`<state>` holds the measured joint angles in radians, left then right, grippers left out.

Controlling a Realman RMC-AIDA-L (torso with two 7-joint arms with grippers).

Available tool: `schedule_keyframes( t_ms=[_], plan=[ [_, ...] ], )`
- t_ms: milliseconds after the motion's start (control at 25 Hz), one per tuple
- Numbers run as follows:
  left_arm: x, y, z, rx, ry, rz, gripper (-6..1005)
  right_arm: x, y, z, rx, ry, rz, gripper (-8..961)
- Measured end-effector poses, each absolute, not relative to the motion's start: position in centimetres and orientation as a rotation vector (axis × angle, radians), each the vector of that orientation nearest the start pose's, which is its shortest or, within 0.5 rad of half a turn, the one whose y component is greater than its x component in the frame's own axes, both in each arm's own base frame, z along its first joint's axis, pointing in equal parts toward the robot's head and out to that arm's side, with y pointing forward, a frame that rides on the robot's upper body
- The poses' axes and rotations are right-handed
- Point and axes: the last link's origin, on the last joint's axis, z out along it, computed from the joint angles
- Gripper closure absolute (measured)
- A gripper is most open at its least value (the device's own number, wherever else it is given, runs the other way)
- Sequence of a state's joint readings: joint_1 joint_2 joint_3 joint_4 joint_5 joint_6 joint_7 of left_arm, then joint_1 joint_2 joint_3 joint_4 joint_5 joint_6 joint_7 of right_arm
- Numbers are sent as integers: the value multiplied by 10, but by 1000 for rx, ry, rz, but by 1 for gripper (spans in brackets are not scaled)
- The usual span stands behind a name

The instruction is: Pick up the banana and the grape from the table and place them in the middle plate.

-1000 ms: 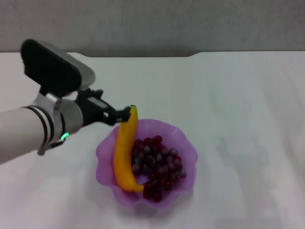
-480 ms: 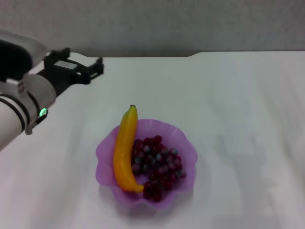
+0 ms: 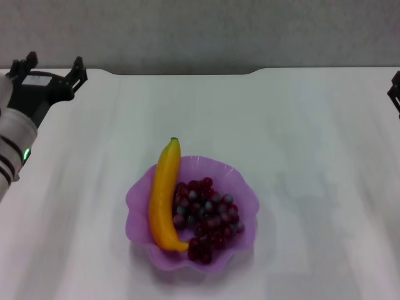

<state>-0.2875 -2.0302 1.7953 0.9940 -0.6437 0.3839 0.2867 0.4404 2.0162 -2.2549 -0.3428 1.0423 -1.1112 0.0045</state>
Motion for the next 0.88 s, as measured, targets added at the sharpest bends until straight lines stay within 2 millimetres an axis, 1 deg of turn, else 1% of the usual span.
schedule_keyframes(
  t_ms=[280, 440, 560, 720, 880],
  plan=[
    [-261, 386, 20, -1534, -467, -698, 107, 314, 362, 18, -1419, 539, 734, 61],
    [-270, 385, 14, -1570, -492, -726, 107, 315, 362, 18, -1412, 556, 735, 61],
    [-271, 389, 6, -1631, -520, -704, 107, 317, 363, 17, -1413, 570, 725, 61],
    [-270, 401, -6, -1719, -550, -600, 107, 320, 365, 15, -1423, 594, 704, 61],
    [-271, 408, -8, -1723, -592, -558, 107, 319, 368, 14, -1432, 600, 696, 62]
  ],
)
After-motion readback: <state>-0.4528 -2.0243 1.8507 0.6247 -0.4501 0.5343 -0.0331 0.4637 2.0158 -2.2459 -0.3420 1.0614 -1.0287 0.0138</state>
